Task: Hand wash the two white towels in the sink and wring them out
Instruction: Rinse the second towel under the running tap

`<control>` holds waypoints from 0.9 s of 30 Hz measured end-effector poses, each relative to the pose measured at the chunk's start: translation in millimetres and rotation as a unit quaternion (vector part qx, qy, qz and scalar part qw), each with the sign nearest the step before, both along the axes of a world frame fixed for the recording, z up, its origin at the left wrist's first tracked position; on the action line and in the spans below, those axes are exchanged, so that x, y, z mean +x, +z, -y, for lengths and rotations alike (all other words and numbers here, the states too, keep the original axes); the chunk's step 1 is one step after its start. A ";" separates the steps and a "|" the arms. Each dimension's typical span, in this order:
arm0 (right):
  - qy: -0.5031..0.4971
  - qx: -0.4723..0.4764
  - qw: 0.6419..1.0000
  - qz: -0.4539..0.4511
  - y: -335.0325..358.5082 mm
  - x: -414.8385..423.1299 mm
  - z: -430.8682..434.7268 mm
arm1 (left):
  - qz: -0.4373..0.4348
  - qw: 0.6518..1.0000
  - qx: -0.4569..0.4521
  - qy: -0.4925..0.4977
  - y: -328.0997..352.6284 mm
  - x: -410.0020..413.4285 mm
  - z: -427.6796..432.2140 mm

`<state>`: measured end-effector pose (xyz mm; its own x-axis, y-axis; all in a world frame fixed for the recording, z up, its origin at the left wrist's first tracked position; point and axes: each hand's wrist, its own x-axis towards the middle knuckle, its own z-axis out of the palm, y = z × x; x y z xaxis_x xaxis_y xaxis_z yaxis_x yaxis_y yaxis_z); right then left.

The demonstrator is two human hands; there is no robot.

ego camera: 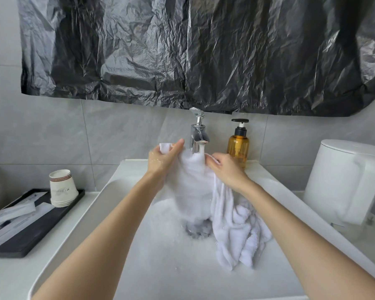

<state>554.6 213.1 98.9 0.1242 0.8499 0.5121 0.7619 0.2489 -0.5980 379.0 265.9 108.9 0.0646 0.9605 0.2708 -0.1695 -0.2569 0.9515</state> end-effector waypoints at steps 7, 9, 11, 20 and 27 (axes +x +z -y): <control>0.073 -0.135 0.984 0.087 -4.2 -15.0 9.3 | -0.154 0.977 0.021 0.149 -5.6 -41.1 -18.1; 0.071 -0.111 0.991 0.027 -4.5 -21.0 9.8 | -0.265 0.949 0.038 0.168 -9.4 -45.3 -15.3; 0.099 -0.089 0.989 -0.060 -8.9 -27.1 8.8 | -0.385 0.902 0.061 0.185 -11.7 -45.1 -11.8; 0.147 -0.065 0.973 -0.164 -5.9 -40.7 3.6 | -0.436 0.885 0.152 -0.063 -6.6 -14.4 5.4; 0.117 -0.097 0.980 -0.126 -4.6 -16.8 8.3 | -0.269 0.955 0.046 -0.118 -11.0 -7.1 5.7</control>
